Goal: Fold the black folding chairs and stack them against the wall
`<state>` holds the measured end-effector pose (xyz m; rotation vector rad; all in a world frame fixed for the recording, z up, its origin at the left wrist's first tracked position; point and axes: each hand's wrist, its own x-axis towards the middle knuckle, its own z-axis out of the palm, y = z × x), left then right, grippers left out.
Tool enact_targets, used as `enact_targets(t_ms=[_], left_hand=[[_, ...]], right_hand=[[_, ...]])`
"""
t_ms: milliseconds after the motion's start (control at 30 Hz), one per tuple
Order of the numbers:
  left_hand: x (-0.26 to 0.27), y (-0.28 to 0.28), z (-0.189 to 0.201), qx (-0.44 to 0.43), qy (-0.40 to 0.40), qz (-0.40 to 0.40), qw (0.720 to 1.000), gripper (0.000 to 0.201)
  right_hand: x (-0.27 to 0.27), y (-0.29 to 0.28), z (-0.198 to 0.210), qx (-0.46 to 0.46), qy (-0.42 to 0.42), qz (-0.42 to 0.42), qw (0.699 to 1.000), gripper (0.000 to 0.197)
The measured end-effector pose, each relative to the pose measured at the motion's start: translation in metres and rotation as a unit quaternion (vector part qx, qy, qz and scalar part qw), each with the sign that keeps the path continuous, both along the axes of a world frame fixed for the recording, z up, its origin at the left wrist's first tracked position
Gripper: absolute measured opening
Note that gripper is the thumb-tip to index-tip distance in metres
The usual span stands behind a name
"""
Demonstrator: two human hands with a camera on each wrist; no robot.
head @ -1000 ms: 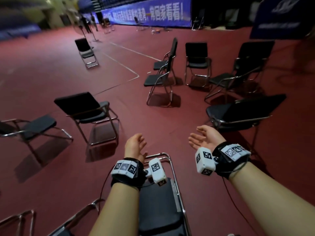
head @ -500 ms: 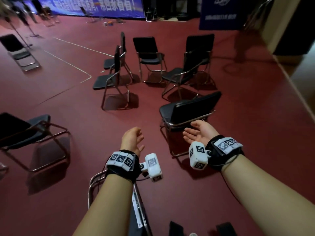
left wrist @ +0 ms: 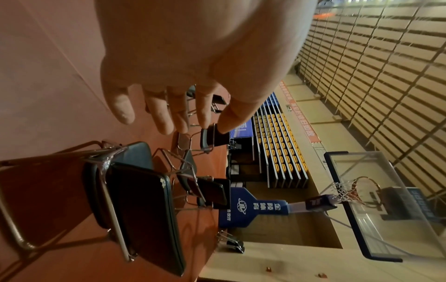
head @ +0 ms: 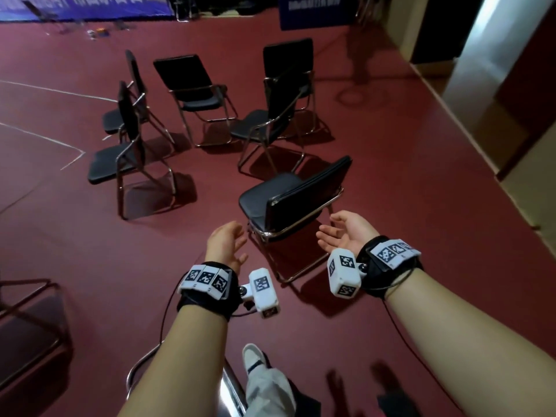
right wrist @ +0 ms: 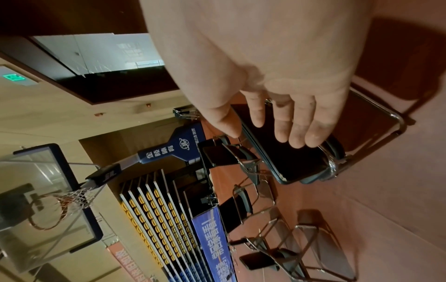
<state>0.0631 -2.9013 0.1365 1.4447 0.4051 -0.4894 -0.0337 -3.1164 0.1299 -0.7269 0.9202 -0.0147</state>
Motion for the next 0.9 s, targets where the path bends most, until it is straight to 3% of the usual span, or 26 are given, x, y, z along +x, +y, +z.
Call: enact_targets(t_ms=[100, 300, 500, 700, 900], left_hand=[[0.049, -0.01, -0.004, -0.006, 0.011, -0.034, 0.999, 0.008], [0.162, -0.001, -0.014, 0.017, 0.022, -0.088, 0.996, 0.009], [0.242, -0.014, -0.032, 0.045, 0.033, -0.158, 0.986, 0.009], [0.29, -0.057, -0.06, 0.05, 0.062, -0.229, 0.97, 0.015], [0.338, -0.105, -0.082, 0.09, 0.088, -0.267, 0.956, 0.007]], right_hand=[[0.045, -0.003, -0.006, -0.002, 0.013, -0.022, 1.0, 0.011], [0.14, 0.017, -0.015, -0.015, 0.059, -0.061, 0.996, 0.025], [0.192, 0.016, -0.024, -0.036, 0.102, -0.105, 0.989, 0.048], [0.225, -0.009, -0.045, -0.012, 0.121, -0.151, 0.981, 0.022], [0.267, -0.052, -0.083, -0.008, 0.153, -0.163, 0.975, 0.009]])
